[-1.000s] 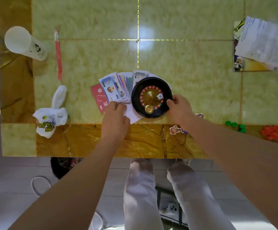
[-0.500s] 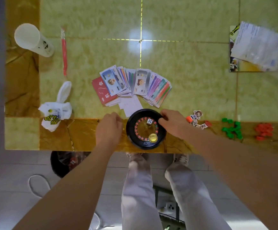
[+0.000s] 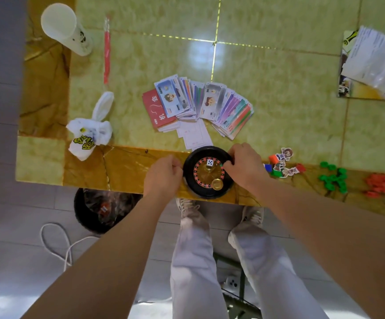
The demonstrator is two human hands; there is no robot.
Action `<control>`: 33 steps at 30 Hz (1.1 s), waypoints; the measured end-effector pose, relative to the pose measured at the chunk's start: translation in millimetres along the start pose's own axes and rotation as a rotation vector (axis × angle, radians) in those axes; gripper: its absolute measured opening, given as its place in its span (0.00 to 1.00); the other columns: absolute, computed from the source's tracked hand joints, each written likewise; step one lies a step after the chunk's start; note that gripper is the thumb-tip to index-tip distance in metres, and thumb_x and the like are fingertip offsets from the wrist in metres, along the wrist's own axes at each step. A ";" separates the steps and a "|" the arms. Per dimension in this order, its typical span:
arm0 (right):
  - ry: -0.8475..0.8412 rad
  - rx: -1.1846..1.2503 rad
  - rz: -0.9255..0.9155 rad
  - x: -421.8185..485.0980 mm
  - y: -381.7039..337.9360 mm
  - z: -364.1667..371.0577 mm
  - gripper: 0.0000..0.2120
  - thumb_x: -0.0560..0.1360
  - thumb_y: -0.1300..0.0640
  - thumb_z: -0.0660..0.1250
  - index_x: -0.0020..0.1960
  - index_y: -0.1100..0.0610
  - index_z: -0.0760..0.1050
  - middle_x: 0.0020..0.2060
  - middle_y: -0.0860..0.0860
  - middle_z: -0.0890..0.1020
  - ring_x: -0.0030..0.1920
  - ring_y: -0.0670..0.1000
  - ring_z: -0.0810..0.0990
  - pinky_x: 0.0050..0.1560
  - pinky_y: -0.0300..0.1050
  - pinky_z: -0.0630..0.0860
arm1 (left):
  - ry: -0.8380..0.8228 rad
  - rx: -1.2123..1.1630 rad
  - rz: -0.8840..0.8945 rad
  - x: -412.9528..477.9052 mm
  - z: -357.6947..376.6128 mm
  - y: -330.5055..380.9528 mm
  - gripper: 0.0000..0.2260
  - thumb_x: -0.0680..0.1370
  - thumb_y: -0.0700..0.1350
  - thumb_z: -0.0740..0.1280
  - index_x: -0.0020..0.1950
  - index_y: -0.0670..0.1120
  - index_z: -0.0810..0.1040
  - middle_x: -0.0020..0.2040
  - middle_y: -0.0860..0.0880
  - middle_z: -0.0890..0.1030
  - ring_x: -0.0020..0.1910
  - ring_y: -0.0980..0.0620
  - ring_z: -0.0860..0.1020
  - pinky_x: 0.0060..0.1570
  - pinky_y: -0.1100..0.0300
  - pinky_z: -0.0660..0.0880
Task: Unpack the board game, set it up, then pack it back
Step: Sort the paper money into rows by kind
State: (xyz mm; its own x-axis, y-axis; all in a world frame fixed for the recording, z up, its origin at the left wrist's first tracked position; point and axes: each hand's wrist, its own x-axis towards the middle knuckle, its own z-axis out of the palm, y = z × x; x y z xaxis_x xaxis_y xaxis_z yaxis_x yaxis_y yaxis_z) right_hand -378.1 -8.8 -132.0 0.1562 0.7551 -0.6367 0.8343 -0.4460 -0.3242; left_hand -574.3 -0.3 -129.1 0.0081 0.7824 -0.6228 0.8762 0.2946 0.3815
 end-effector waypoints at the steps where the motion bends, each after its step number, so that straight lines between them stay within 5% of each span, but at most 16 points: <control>1: 0.017 0.004 0.001 0.3 -1.9 -2.2 0.13 0.77 0.56 0.64 0.58 0.61 0.72 0.55 0.58 0.74 0.53 0.59 0.76 0.49 0.48 0.70 | 0.006 0.001 0.004 2.3 -3.6 1.0 0.06 0.78 0.43 0.61 0.50 0.48 0.77 0.45 0.51 0.79 0.43 0.49 0.76 0.39 0.58 0.69; 7: 0.252 0.317 0.218 24.1 -21.1 -23.7 0.17 0.76 0.51 0.64 0.59 0.59 0.68 0.54 0.56 0.77 0.50 0.57 0.78 0.49 0.50 0.75 | 0.170 -0.085 -0.028 34.4 -36.7 5.4 0.08 0.80 0.43 0.62 0.58 0.45 0.76 0.53 0.47 0.75 0.47 0.49 0.76 0.45 0.55 0.72; 15: 0.301 0.587 0.698 78.9 -45.7 -35.0 0.41 0.72 0.38 0.68 0.70 0.65 0.58 0.67 0.60 0.67 0.66 0.60 0.69 0.66 0.56 0.69 | 0.183 -0.277 -0.240 98.3 -62.7 7.7 0.21 0.78 0.53 0.64 0.66 0.42 0.71 0.62 0.44 0.75 0.55 0.44 0.77 0.58 0.47 0.75; 26: 0.322 0.531 0.442 102.5 -68.6 -32.3 0.31 0.69 0.41 0.72 0.60 0.62 0.69 0.57 0.58 0.74 0.56 0.58 0.76 0.59 0.57 0.75 | 0.128 -0.344 -0.155 118.2 -59.7 37.2 0.17 0.77 0.49 0.66 0.64 0.44 0.72 0.60 0.45 0.76 0.53 0.48 0.78 0.54 0.49 0.76; 33: 0.244 0.411 0.389 110.1 -75.8 -41.5 0.36 0.71 0.40 0.71 0.68 0.61 0.62 0.65 0.57 0.66 0.66 0.57 0.67 0.63 0.53 0.69 | 0.127 -0.344 -0.094 122.5 -58.6 39.8 0.22 0.76 0.46 0.68 0.69 0.46 0.70 0.62 0.44 0.72 0.55 0.46 0.77 0.56 0.48 0.77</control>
State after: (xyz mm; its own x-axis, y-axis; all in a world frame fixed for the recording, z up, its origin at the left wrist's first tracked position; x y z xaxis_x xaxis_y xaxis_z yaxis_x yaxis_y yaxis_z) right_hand -402.2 128.1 -148.5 0.5653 0.5663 -0.5998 0.4276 -0.8230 -0.3740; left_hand -566.6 139.3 -150.2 -0.1433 0.7988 -0.5842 0.6572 0.5182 0.5473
